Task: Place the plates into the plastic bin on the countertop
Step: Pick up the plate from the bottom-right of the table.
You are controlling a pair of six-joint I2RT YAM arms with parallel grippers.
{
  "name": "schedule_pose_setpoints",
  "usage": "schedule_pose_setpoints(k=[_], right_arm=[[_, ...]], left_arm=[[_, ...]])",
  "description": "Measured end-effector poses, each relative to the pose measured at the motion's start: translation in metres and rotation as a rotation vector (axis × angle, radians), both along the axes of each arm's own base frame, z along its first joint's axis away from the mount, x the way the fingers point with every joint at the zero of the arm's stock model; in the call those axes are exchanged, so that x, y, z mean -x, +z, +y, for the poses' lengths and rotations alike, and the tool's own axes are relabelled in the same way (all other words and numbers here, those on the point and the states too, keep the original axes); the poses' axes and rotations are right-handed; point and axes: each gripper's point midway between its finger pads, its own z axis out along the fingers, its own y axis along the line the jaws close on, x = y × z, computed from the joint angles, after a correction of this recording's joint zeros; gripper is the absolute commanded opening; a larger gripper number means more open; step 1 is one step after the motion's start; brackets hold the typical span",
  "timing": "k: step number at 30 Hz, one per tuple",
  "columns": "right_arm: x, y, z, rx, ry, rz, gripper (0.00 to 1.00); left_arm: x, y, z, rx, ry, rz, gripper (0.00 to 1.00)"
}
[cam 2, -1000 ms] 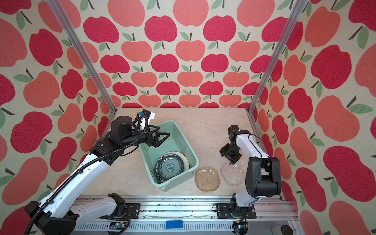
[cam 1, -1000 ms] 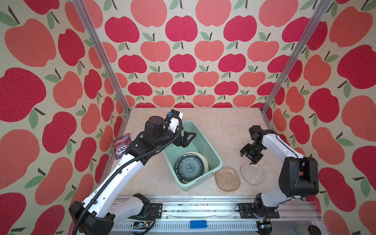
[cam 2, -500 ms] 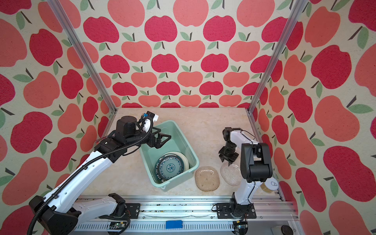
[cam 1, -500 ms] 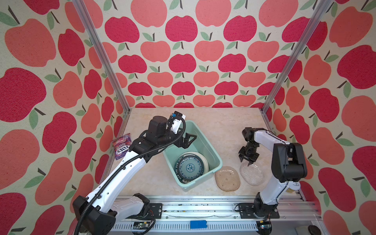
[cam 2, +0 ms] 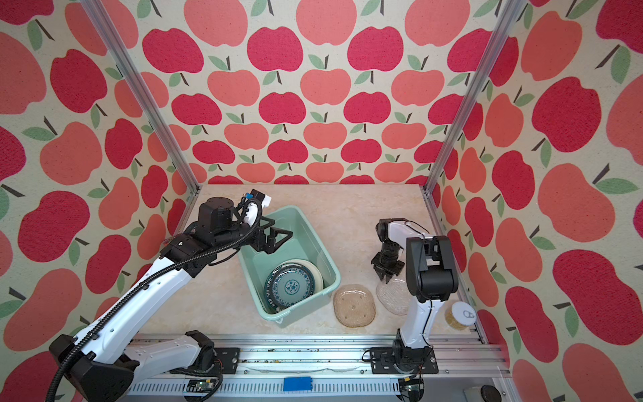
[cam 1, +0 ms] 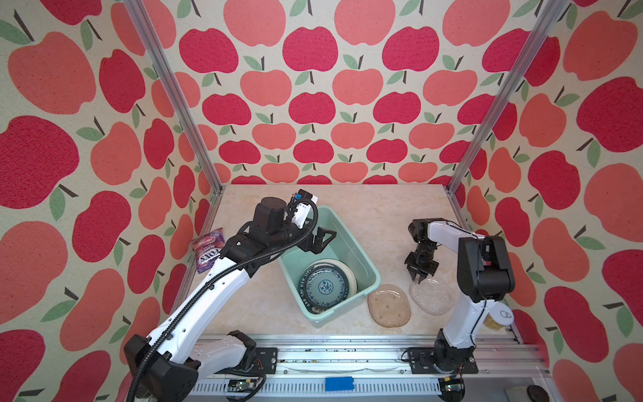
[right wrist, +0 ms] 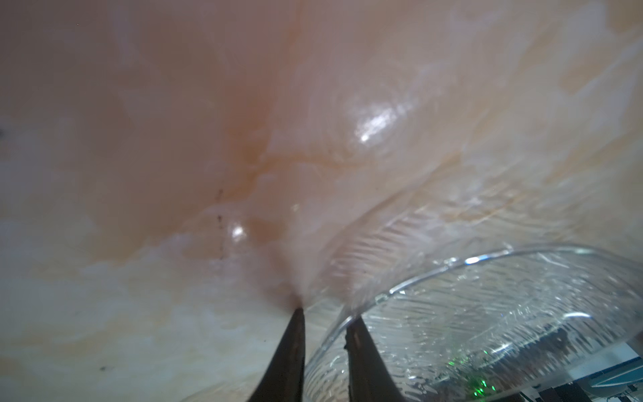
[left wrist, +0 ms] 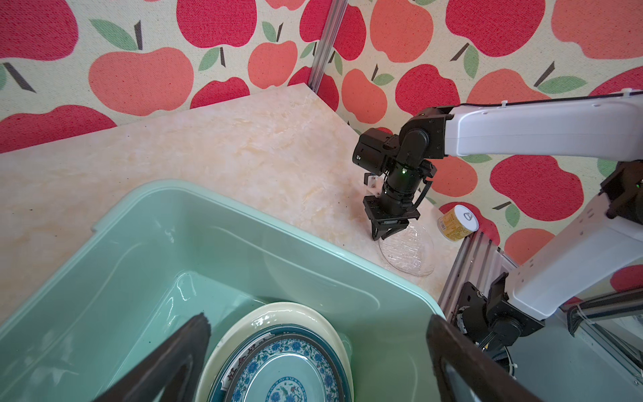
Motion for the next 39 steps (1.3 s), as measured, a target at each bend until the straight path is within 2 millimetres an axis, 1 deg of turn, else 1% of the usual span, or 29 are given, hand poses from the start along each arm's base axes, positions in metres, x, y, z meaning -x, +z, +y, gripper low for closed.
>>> schedule_pose_setpoints(k=[5,11,14,19,23,26,29,31,35,39], right_arm=[[0.001,0.001,0.001,0.008,0.015,0.008,0.12],[0.001,0.009,0.0,0.03,0.035,0.017,0.04],[-0.002,0.014,0.003,0.044,0.082,0.014,0.0],[-0.019,0.024,0.016,0.061,0.207,-0.028,0.0],[-0.024,0.032,0.023,0.069,0.304,-0.04,0.0],[-0.031,0.042,0.028,0.081,0.397,-0.056,0.0],[-0.041,0.058,0.041,0.092,0.514,-0.098,0.0],[-0.049,0.073,0.054,0.096,0.6,-0.143,0.0],[-0.059,0.101,0.075,0.088,0.718,-0.222,0.0],[-0.066,0.121,0.087,0.089,0.795,-0.261,0.0]], left_arm=[[0.0,0.0,0.0,-0.001,0.0,0.001,1.0],[-0.001,0.001,0.002,-0.004,0.012,-0.005,1.0],[0.0,0.001,0.004,-0.004,0.02,-0.01,1.0],[0.002,0.0,0.01,-0.008,0.046,-0.02,1.0],[0.0,0.0,0.014,-0.001,0.08,-0.016,1.0],[-0.005,-0.004,0.02,0.008,0.124,0.012,1.0],[-0.013,-0.008,0.03,0.029,0.183,0.055,0.99],[-0.021,-0.011,0.041,0.052,0.235,0.09,0.99],[-0.031,-0.011,0.058,0.094,0.309,0.137,0.98],[-0.032,-0.01,0.062,0.118,0.323,0.161,0.97]])
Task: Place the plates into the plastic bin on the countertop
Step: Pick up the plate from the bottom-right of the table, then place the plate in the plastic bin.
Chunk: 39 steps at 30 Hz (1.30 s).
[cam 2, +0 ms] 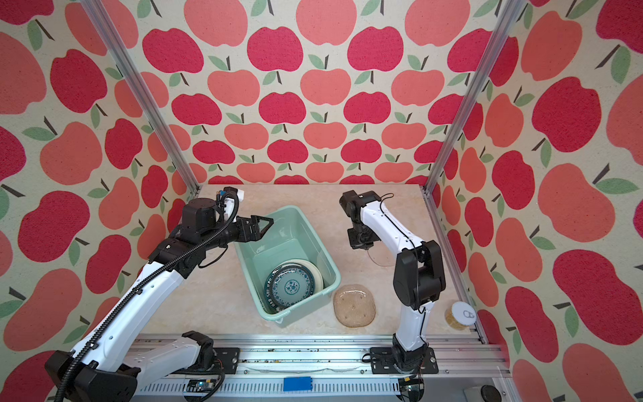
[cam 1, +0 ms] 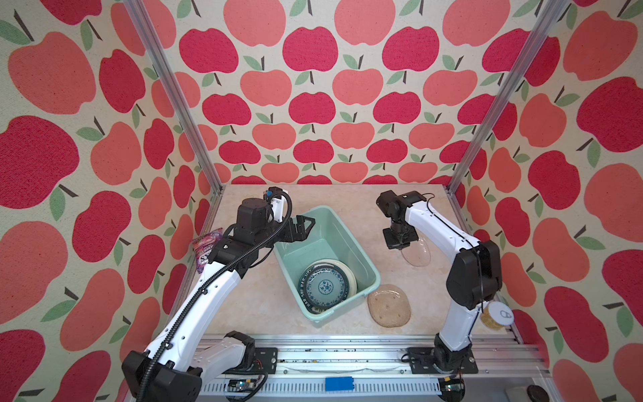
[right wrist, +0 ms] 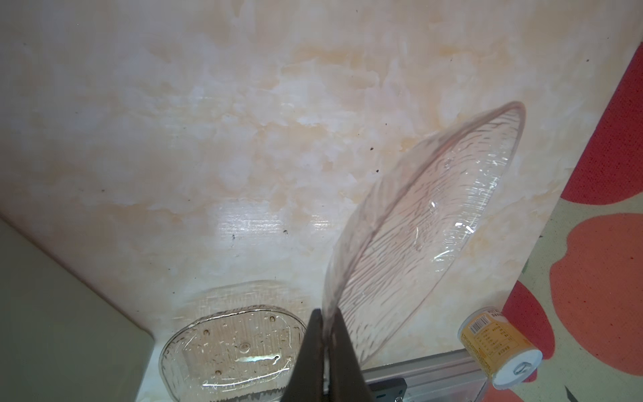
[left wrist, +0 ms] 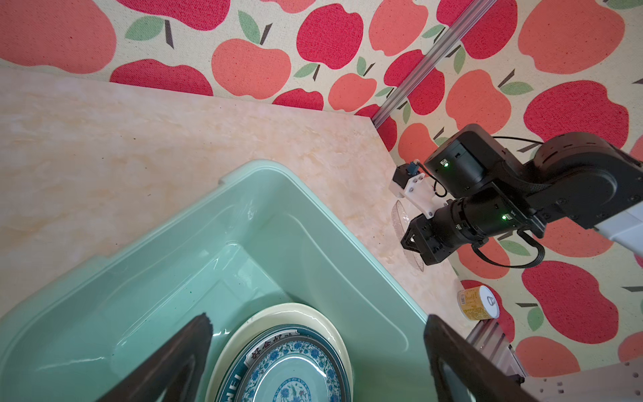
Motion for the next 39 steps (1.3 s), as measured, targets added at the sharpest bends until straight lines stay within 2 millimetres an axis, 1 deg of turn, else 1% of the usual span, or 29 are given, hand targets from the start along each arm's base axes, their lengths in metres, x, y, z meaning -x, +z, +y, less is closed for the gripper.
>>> schedule_pose_setpoints(k=[2,4,8,11,13,17,22,24,29,31,33,35,39], right_arm=[[-0.002,0.009,0.006,0.01,0.047,-0.014,0.0],[-0.005,0.021,0.017,0.022,0.114,-0.04,0.0],[-0.01,0.047,0.049,0.036,0.276,-0.104,0.0],[-0.009,0.066,0.072,0.044,0.395,-0.154,0.0],[-0.004,0.075,0.085,0.054,0.471,-0.177,0.0],[0.006,0.083,0.103,0.113,0.612,-0.201,0.0],[0.025,0.091,0.13,0.206,0.809,-0.237,0.0],[0.033,0.095,0.139,0.231,0.871,-0.255,0.0],[0.04,0.103,0.15,0.278,0.964,-0.285,0.0],[0.042,0.108,0.154,0.295,1.011,-0.306,0.0],[0.048,0.113,0.159,0.311,1.076,-0.339,0.0],[0.062,0.116,0.165,0.329,1.179,-0.378,0.0],[0.098,0.12,0.178,0.347,1.428,-0.47,0.0]], left_arm=[[0.003,0.002,0.001,0.007,0.0,0.003,0.97],[0.006,0.006,0.002,0.02,0.001,0.001,0.97],[0.004,0.01,0.011,0.037,0.021,-0.001,0.97],[-0.001,0.009,0.024,0.055,0.056,0.016,0.97],[-0.004,0.007,0.038,0.069,0.087,0.042,0.96],[-0.011,0.0,0.069,0.074,0.187,0.082,0.97],[-0.008,0.009,0.104,0.159,0.33,0.1,0.94],[-0.008,0.008,0.114,0.202,0.375,0.117,0.92],[-0.01,0.0,0.107,0.281,0.365,0.179,0.91],[-0.01,0.0,0.105,0.294,0.36,0.193,0.92],[-0.008,0.001,0.104,0.295,0.353,0.198,0.92],[-0.008,0.004,0.103,0.291,0.339,0.202,0.92],[-0.007,0.012,0.098,0.286,0.298,0.206,0.92]])
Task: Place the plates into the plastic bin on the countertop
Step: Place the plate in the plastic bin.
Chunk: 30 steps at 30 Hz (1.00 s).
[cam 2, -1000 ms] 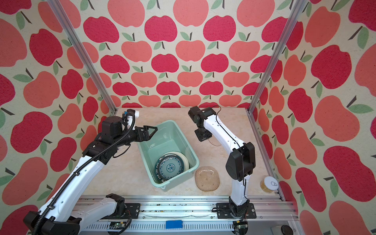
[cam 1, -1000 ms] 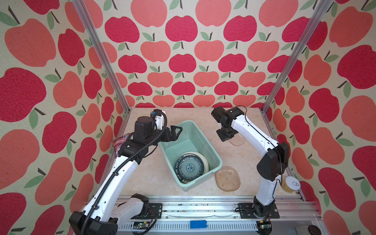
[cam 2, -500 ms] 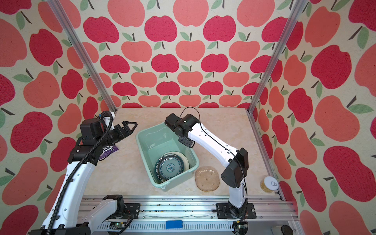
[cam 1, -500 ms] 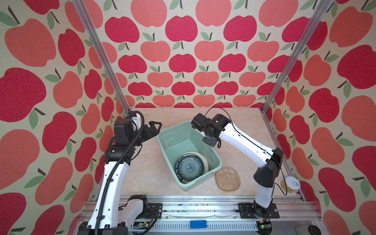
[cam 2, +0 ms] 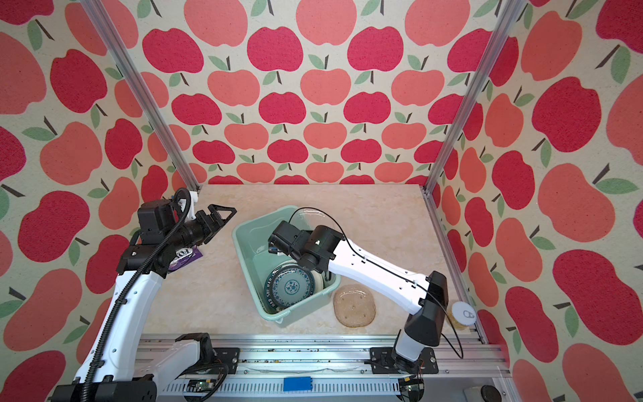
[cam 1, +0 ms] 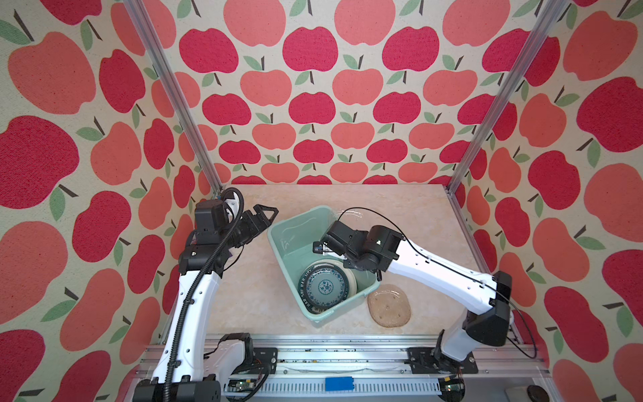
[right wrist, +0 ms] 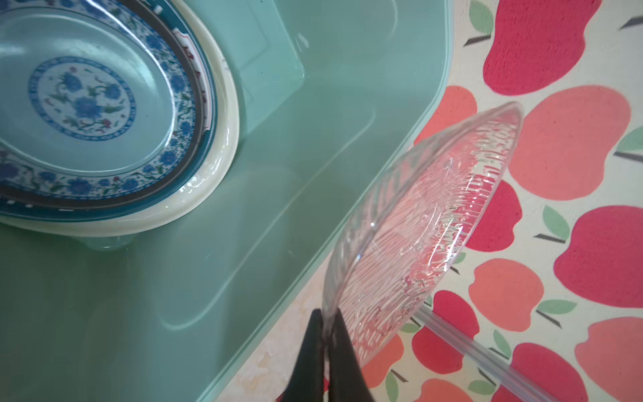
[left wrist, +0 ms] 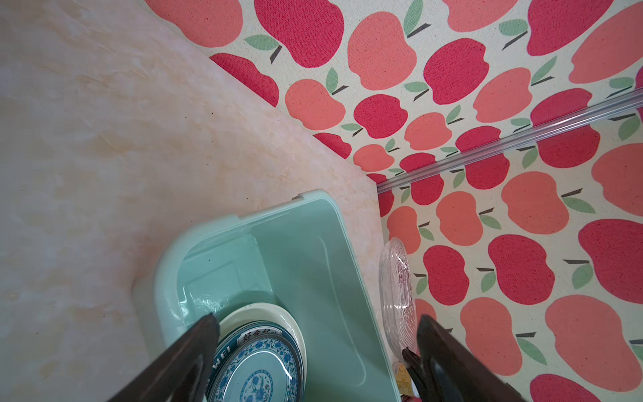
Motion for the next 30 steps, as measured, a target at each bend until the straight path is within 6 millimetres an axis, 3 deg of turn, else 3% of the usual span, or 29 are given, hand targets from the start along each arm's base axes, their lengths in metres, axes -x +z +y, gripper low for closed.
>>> schedule_pose_setpoints(k=[6,13,17,30], right_arm=[[0.028,0.007,0.011,0.021,0.264,-0.097,0.0],[0.037,0.012,0.025,0.026,0.371,-0.141,0.0],[0.042,0.012,0.029,0.03,0.398,-0.14,0.0],[0.041,0.015,0.033,0.016,0.403,-0.152,0.0]], left_arm=[[0.009,-0.001,-0.019,0.027,-0.117,0.008,0.9],[0.033,-0.013,-0.082,-0.021,-0.409,0.031,0.84],[0.041,-0.019,-0.102,-0.045,-0.507,0.036,0.83],[0.043,-0.026,-0.112,-0.079,-0.559,0.022,0.29]])
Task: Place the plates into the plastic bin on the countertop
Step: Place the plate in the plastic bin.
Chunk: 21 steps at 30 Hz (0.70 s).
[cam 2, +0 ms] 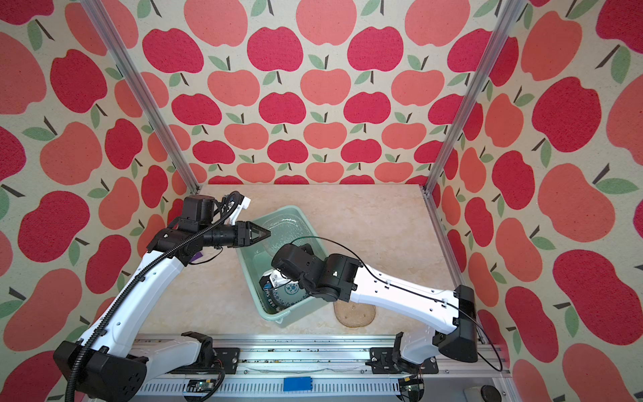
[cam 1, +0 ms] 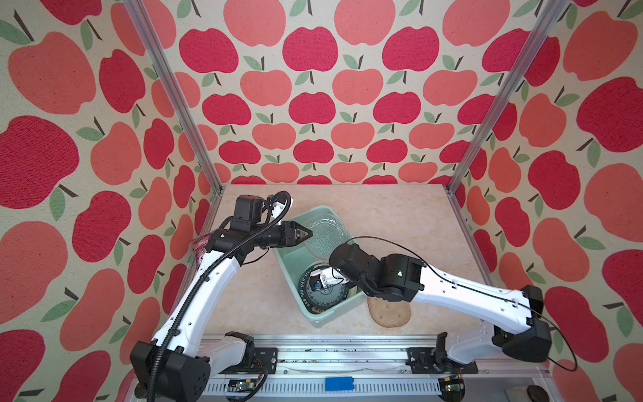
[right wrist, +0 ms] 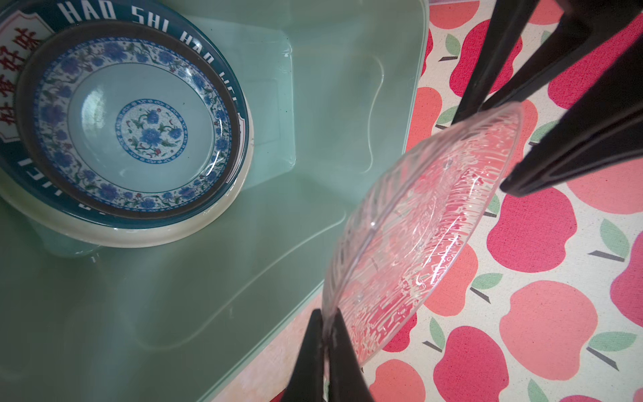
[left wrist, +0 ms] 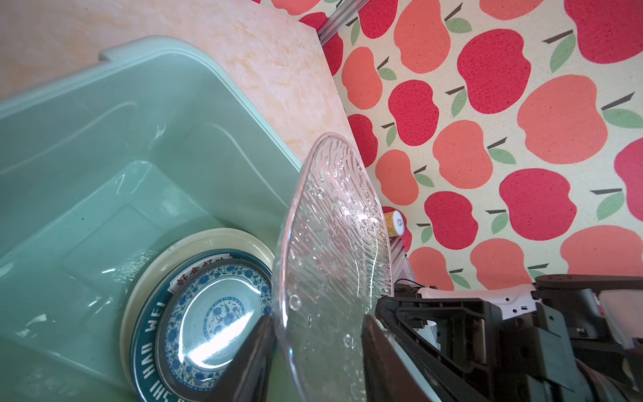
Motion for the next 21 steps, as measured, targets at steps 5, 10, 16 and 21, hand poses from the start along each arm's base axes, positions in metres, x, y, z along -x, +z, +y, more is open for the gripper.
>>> schedule_pose_setpoints(k=[5,10,16,21], right_arm=[[-0.001,0.0,-0.001,0.004,-0.002,-0.004,0.0],[0.001,0.0,0.0,0.012,0.006,-0.01,0.0],[0.001,0.0,0.002,0.005,0.005,-0.01,0.44],[0.001,0.002,0.001,-0.01,-0.002,-0.005,0.5]], left_arm=[[-0.005,-0.008,0.0,-0.027,0.009,0.016,0.07],[-0.01,-0.017,0.001,-0.055,0.027,0.043,0.0],[-0.011,-0.019,0.002,-0.075,0.04,0.04,0.0],[-0.015,-0.019,0.003,-0.09,0.047,0.044,0.0]])
